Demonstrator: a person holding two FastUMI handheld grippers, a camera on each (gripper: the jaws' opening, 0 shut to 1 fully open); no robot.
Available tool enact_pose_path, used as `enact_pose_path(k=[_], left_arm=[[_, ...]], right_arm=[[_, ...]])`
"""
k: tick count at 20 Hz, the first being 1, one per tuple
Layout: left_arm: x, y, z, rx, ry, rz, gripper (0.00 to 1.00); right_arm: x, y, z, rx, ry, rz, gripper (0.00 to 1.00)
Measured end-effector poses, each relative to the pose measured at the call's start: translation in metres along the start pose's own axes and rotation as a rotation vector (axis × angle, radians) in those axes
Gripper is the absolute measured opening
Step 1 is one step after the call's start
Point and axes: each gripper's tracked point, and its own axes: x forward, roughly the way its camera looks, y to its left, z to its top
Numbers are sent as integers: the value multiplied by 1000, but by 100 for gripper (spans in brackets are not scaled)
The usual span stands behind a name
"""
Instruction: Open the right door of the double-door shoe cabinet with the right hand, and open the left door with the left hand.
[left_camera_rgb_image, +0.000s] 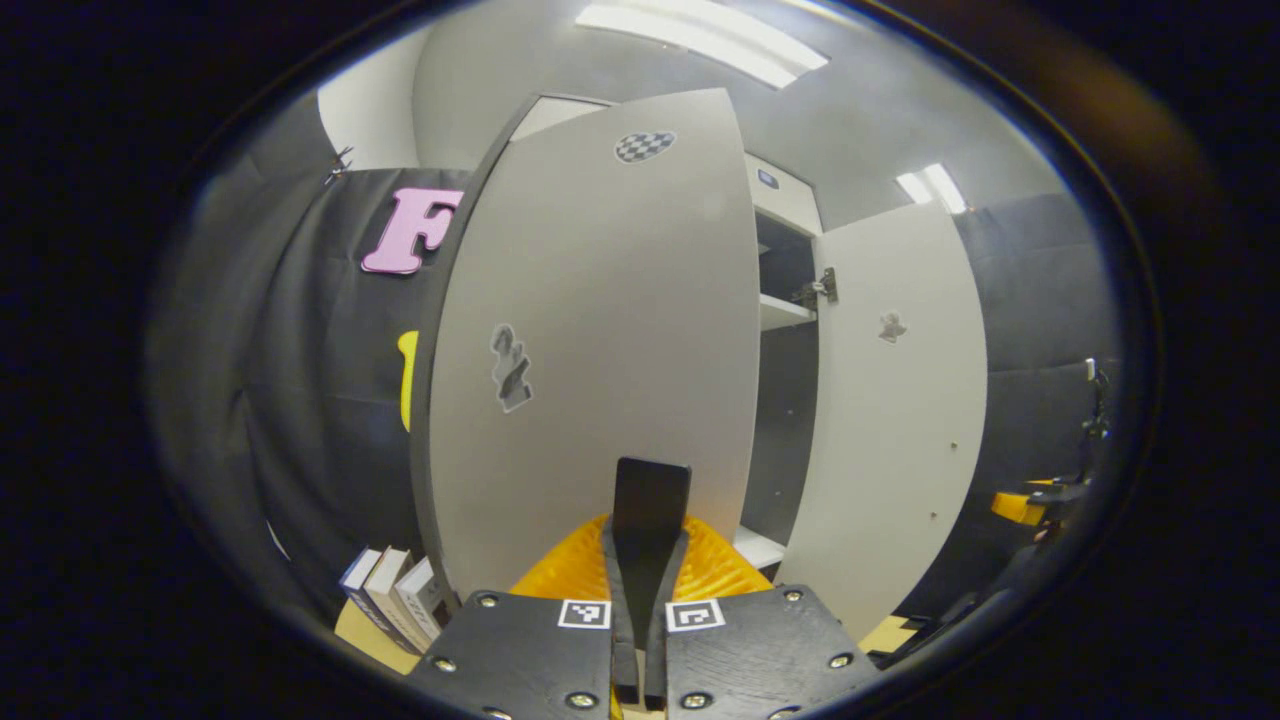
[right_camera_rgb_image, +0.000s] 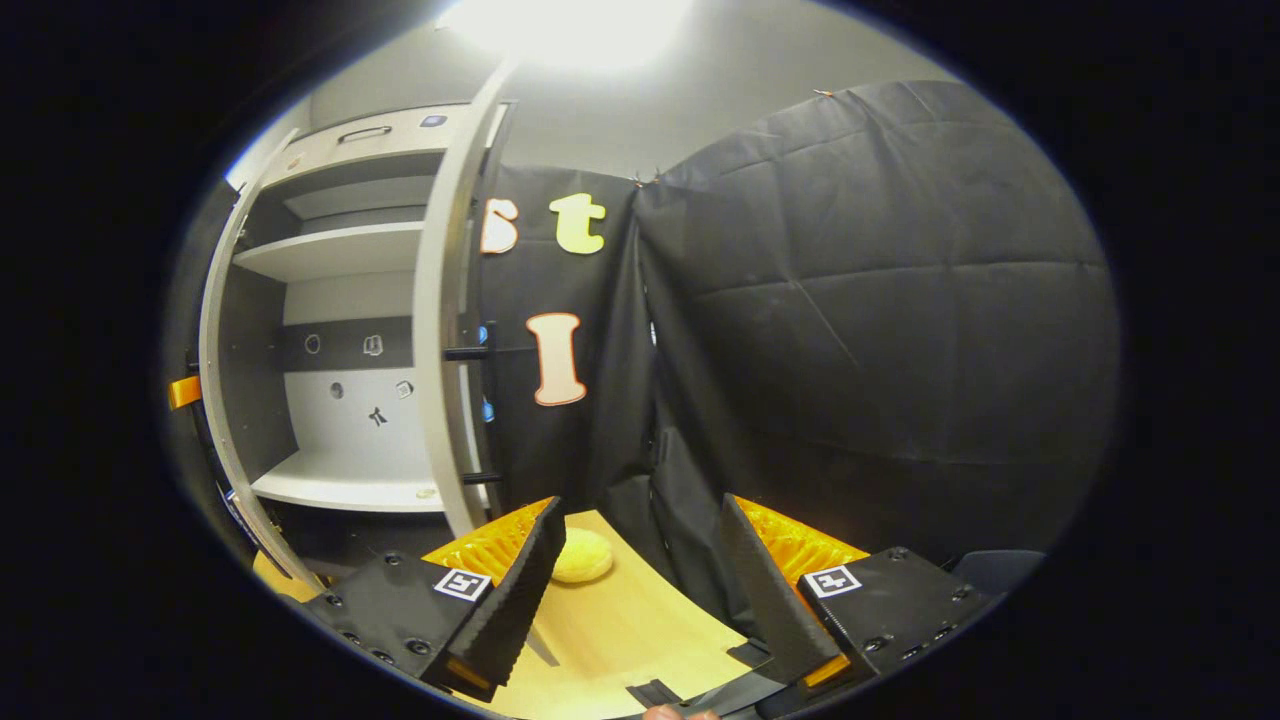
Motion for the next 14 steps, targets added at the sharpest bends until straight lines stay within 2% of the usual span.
enact_pose_path(k=[3, 5, 6, 9, 14], left_arm=[[-4, 5, 0, -4, -1, 21, 6], [-6, 10, 1, -4, -3, 37, 5], [-8, 12, 0, -2, -4, 42, 5], [-11, 20, 2, -3, -10, 59, 5], [-14, 31, 8, -18, -41, 90, 5]], right_arm=[[1, 17, -6, -23, 18, 30, 92], [2, 18, -13, -32, 38, 12, 94], [1, 22, -14, -26, 39, 15, 99], [2, 38, -13, 0, 43, 53, 99], [-2, 39, -14, 2, 45, 56, 99]])
